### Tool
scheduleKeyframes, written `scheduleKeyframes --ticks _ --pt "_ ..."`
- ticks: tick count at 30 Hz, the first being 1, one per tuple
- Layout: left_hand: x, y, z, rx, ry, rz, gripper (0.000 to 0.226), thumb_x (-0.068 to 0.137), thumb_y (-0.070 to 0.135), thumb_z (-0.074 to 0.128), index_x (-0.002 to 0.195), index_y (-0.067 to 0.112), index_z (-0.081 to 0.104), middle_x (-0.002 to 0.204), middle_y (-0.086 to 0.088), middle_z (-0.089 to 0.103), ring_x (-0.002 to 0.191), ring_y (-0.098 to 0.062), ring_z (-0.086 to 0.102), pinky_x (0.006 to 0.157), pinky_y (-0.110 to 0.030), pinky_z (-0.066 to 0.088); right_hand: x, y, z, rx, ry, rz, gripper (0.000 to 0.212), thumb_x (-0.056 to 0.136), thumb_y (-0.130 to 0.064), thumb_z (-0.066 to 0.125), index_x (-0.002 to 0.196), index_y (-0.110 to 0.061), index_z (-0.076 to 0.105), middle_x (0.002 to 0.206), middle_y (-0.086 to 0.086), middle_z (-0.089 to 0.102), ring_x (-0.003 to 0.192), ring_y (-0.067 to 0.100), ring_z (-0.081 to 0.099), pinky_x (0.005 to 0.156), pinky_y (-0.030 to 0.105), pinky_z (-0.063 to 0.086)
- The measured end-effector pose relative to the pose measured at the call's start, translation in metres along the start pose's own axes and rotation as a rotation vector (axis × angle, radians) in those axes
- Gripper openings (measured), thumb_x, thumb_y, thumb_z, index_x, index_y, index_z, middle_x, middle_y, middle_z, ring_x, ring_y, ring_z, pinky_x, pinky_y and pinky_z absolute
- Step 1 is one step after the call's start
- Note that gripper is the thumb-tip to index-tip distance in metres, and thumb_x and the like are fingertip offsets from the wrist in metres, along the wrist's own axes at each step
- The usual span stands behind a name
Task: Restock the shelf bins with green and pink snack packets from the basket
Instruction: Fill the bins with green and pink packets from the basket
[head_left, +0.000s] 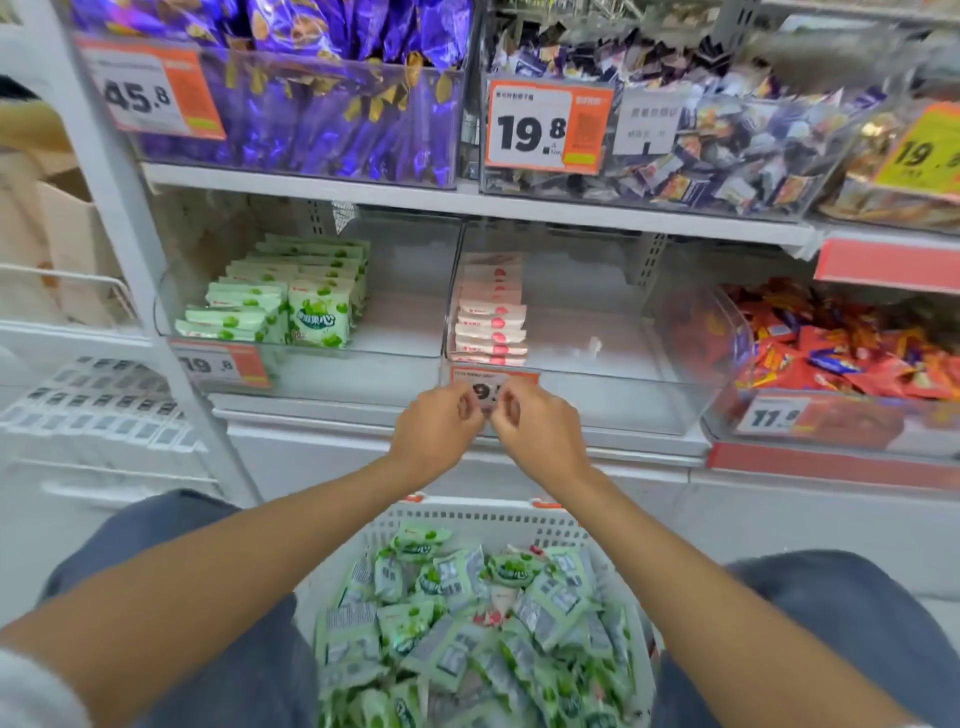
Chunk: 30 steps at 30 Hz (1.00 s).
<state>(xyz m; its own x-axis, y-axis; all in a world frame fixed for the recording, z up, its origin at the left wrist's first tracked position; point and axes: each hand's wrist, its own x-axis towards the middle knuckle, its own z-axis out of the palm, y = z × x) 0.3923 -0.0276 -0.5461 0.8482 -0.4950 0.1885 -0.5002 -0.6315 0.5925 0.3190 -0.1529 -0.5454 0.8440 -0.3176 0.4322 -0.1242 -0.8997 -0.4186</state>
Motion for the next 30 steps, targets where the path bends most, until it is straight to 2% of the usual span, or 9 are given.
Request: scheduleKeyframes --ticks 6,9,12,14,16,20,26,28,30 --pt "-0.047 -0.085 0.044 0.198 -0.543 -0.233 0.028 0.087 0.01 0.048 0.059 0.014 0.053 0.063 -0.007 0.057 0.071 -0.03 0.063 0.058 -0.03 0.045 -0.097 0.045 0.089 -0.14 -0.897 0.197 0.009 0.09 -0.011 0.051 0.089 -0.013 0.06 0.094 0.007 0.061 0.088 0.029 0.059 0.072 0.033 0.045" --pt "-0.049 -0.103 0.053 0.202 -0.599 -0.238 0.029 0.089 0.004 0.044 0.106 -0.009 0.064 0.083 -0.02 0.067 0.084 -0.036 0.066 0.066 -0.039 0.051 -0.122 0.059 0.13 -0.127 -1.081 0.274 0.012 0.091 -0.005 0.053 0.1 -0.003 0.062 0.105 0.014 0.062 0.093 0.031 0.06 0.073 0.035 0.045" --pt "-0.048 -0.112 0.065 0.245 -0.653 -0.229 0.025 0.088 0.006 0.044 0.075 0.007 0.065 0.06 -0.006 0.054 0.064 -0.026 0.057 0.06 -0.031 0.046 -0.146 0.07 0.162 -0.087 -1.223 0.35 0.028 0.089 -0.024 0.063 0.113 -0.009 0.061 0.121 0.005 0.057 0.1 0.026 0.061 0.076 0.034 0.048" --pt "-0.05 -0.12 0.075 0.249 -0.67 -0.271 0.03 0.087 0.007 0.045 0.058 0.01 0.053 0.057 -0.003 0.053 0.059 -0.02 0.055 0.061 -0.029 0.047 -0.159 0.071 0.175 -0.035 -1.277 0.373 0.061 0.079 -0.041 0.073 0.133 -0.022 0.052 0.137 -0.002 0.05 0.121 0.026 0.054 0.097 0.041 0.047" --pt "-0.053 -0.126 0.081 0.226 -0.705 -0.298 0.027 0.089 0.01 0.048 0.07 0.003 0.066 0.073 -0.006 0.068 0.069 -0.018 0.063 0.073 -0.032 0.055 -0.166 0.065 0.182 0.002 -1.327 0.337 0.091 0.072 -0.055 0.075 0.149 -0.028 0.033 0.154 -0.002 0.033 0.139 0.029 0.035 0.114 0.052 0.028" --pt "-0.06 -0.13 0.085 0.209 -0.767 -0.287 0.025 0.091 0.01 0.049 0.074 0.009 0.067 0.088 -0.01 0.07 0.093 -0.028 0.068 0.085 -0.039 0.056 -0.171 0.052 0.193 -0.201 -1.367 0.122 0.103 0.074 -0.064 0.069 0.154 -0.026 0.017 0.161 0.007 0.018 0.146 0.033 0.02 0.116 0.058 0.016" --pt "-0.065 -0.122 0.072 0.237 -0.777 -0.312 0.02 0.092 0.008 0.051 0.097 0.009 0.07 0.096 -0.008 0.06 0.091 -0.022 0.056 0.09 -0.036 0.053 -0.179 0.036 0.2 -0.351 -1.156 -0.219 0.039 0.087 -0.027 0.067 0.123 -0.015 0.055 0.121 0.011 0.058 0.116 0.03 0.052 0.101 0.046 0.037" --pt "-0.066 -0.121 0.065 0.229 -0.751 -0.339 0.023 0.093 0.009 0.052 0.107 0.008 0.07 0.107 -0.009 0.065 0.101 -0.024 0.062 0.091 -0.034 0.052 -0.172 0.032 0.197 -0.241 -1.054 -0.15 0.013 0.093 -0.022 0.058 0.102 -0.014 0.061 0.099 0.009 0.065 0.094 0.027 0.06 0.09 0.04 0.048" --pt "-0.065 -0.124 0.057 0.186 -0.686 -0.377 0.019 0.095 0.007 0.05 0.101 0.003 0.067 0.103 -0.01 0.061 0.098 -0.027 0.064 0.088 -0.035 0.052 -0.152 0.03 0.186 0.056 -0.969 0.115 0.02 0.1 -0.024 0.046 0.092 -0.013 0.061 0.081 0.005 0.063 0.069 0.02 0.059 0.073 0.037 0.055"
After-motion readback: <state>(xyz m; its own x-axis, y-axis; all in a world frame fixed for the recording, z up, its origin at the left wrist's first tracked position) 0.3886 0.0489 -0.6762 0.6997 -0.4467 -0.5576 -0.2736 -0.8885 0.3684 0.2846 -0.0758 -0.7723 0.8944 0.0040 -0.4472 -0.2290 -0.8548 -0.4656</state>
